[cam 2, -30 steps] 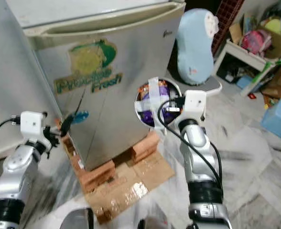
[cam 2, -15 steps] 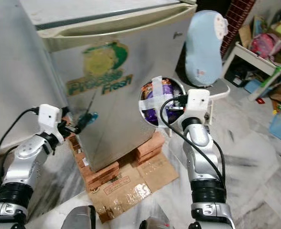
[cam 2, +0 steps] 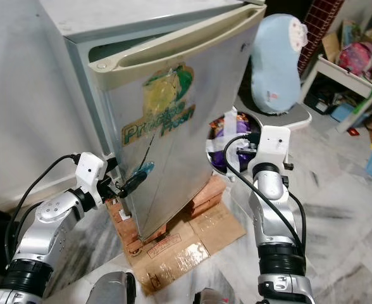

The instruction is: Restocking fridge

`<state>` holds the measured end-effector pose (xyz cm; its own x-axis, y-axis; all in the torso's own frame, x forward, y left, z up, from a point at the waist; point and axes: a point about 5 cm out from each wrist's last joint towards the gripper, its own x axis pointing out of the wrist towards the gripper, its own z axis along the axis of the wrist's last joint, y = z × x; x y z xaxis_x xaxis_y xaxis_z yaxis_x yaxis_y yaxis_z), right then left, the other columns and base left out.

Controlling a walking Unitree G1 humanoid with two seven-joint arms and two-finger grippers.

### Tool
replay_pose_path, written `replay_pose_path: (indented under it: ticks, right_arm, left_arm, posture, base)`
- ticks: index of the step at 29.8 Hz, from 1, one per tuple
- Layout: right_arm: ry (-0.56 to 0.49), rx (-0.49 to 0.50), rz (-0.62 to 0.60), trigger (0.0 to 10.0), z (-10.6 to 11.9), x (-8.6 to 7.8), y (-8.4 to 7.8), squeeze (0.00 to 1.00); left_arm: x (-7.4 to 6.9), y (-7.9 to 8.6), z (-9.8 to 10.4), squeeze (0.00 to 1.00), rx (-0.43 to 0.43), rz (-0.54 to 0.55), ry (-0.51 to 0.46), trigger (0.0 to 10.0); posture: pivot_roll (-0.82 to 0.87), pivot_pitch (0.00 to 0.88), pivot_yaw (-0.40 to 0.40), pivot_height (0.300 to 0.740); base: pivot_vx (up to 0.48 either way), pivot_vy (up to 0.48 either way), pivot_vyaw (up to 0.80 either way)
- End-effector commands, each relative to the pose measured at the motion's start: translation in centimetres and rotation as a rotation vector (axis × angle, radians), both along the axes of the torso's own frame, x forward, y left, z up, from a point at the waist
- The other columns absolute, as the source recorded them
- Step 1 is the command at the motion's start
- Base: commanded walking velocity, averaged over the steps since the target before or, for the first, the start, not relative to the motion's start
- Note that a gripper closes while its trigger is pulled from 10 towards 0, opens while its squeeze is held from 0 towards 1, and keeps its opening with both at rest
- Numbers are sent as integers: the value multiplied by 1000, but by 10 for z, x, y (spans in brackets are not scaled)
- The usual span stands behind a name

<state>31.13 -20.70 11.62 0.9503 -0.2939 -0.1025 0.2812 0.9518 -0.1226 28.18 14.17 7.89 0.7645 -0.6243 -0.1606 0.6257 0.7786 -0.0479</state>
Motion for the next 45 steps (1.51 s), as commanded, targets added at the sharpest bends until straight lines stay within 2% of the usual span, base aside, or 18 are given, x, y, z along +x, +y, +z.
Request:
replay_pose_path:
  ticks: [1, 7, 16, 22, 28, 32, 33, 34, 35, 37, 39, 40, 41, 43, 44, 45]
  right_arm:
    - [-2, -24, -65, 10000, 3, -3, -11, 0]
    - [18, 14, -96, 10000, -4, -6, -11, 0]
    - [19, 5, -104, 10000, -1, -4, -11, 0]
    - [26, 10, -112, 10000, -3, -3, -11, 0]
    - [15, 22, -109, 10000, -1, -3, -7, 0]
    - [16, 16, -109, 10000, -1, -3, -8, 0]
    - [16, 14, -109, 10000, -1, -3, -9, 0]
    - [16, 14, -109, 10000, -1, -3, -9, 0]
    - [16, 13, -109, 10000, -1, -3, -9, 0]
    - [16, 13, -108, 10000, -1, -3, -9, 0]
    - [16, 17, -103, 10000, -1, -2, -9, 0]
    - [16, 17, -103, 10000, -1, -2, -9, 0]
    - [20, 27, -91, 10000, -2, -2, -7, 0]
    - [22, 35, -76, 10000, -3, -1, -4, 0]
    - [22, 37, -71, 10000, -3, -1, -3, 0]
    - [19, 52, -52, 10000, -3, 1, 0, 0]
  left_arm:
    - [2, -35, 16, 0, -36, -124, -58, 10000]
    - [3, -43, 21, 0, -48, -135, -59, 10000]
    - [6, -54, 24, 0, -53, -145, -71, 10000]
    - [8, -54, 25, 0, -47, -146, -68, 10000]
    - [13, -56, 28, 0, -41, -124, -86, 10000]
    - [19, -57, 30, 0, -22, -64, -109, 10000]
    - [24, -52, 31, 0, 6, 18, -124, 10000]
    - [24, -52, 31, 0, 6, 18, -124, 10000]
    - [27, -43, 31, 0, 25, 102, -142, 10000]
    - [28, -41, 31, 0, 27, 125, -148, 10000]
    - [28, -25, 28, 0, 42, 223, -147, 10000]
    - [28, -25, 28, 0, 42, 223, -147, 10000]
    - [22, 4, 22, 0, 67, 386, -141, 10000]
    - [15, 26, 16, 0, 73, 502, -125, 10000]
    - [13, 31, 15, 0, 75, 530, -121, 10000]
    - [8, 48, 12, 0, 115, 635, -132, 10000]
  posture:
    - [15, 92, -66, 740]
    - [18, 74, -64, 740]
    - [12, 56, -72, 740]
    - [12, 76, -67, 740]
    - [8, 68, -66, 740]
    - [5, 69, -68, 740]
    - [2, 69, -70, 740]
    - [2, 69, -70, 740]
    - [1, 70, -71, 740]
    - [1, 71, -71, 740]
    - [3, 73, -73, 740]
    - [3, 73, -73, 740]
    - [12, 74, -76, 740]
    - [17, 75, -76, 740]
    - [19, 76, -78, 740]
    - [23, 76, -79, 740]
  base:
    - [0, -412, -769]
    - [0, -407, -720]
    - [0, -400, -483]
    - [0, -394, -465]
    - [0, -291, -359]
    - [0, 0, 0]
    - [0, 0, 0]
    - [0, 0, 0]
    - [0, 0, 0]
    - [0, 0, 0]
    - [0, 0, 0]
    - [0, 0, 0]
    - [0, 0, 0]
    - [0, 0, 0]
    - [0, 0, 0]
    - [0, 0, 0]
